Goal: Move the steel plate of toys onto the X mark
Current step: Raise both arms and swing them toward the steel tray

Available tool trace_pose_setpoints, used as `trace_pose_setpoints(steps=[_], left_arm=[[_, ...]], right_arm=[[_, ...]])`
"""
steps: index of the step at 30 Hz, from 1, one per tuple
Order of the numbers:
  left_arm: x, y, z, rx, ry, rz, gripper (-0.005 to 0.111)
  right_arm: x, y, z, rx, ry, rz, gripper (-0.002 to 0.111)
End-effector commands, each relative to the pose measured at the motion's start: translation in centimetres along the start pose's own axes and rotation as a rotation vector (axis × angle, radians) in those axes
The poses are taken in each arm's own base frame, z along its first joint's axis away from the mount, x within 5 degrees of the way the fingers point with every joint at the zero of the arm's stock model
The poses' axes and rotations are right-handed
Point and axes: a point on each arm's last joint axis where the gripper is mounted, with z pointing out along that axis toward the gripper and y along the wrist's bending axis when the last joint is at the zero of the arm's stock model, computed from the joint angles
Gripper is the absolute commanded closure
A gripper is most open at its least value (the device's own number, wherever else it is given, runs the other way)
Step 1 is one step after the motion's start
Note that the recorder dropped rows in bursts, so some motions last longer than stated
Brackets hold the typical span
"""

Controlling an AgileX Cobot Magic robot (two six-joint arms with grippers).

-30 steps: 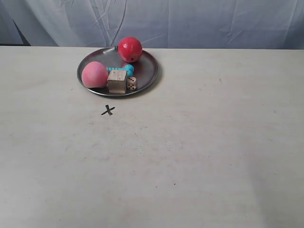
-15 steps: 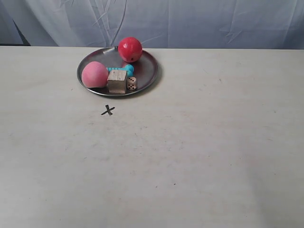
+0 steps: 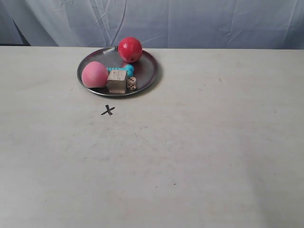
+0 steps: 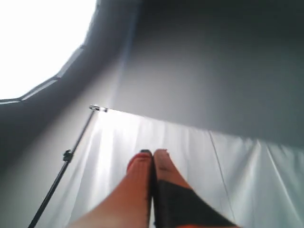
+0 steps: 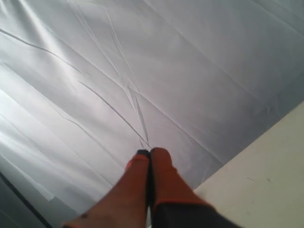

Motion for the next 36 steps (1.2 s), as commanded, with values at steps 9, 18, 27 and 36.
trace_pose_setpoints(steps=[9, 18, 27, 36], left_arm=[[-4.9, -3.0, 15.7, -0.048, 0.260, 0.192, 0.107], [24.4, 1.2, 25.6, -0.095, 1.549, -0.186, 0.107], [38.4, 9.7, 19.5, -0.265, 1.784, -0.898, 0.107], [45.0, 9.9, 17.0, -0.095, 1.678, -1.151, 0.107]], right_arm=[[-3.0, 3.6, -0.4, -0.170, -0.118, -0.235, 0.108], [0.9, 2.3, -0.4, 0.024, 0.438, -0.232, 0.108], [1.5, 3.5, 6.4, 0.186, 0.758, -0.309, 0.108], [5.5, 3.7, 19.7, 0.136, 1.084, -0.367, 0.108]])
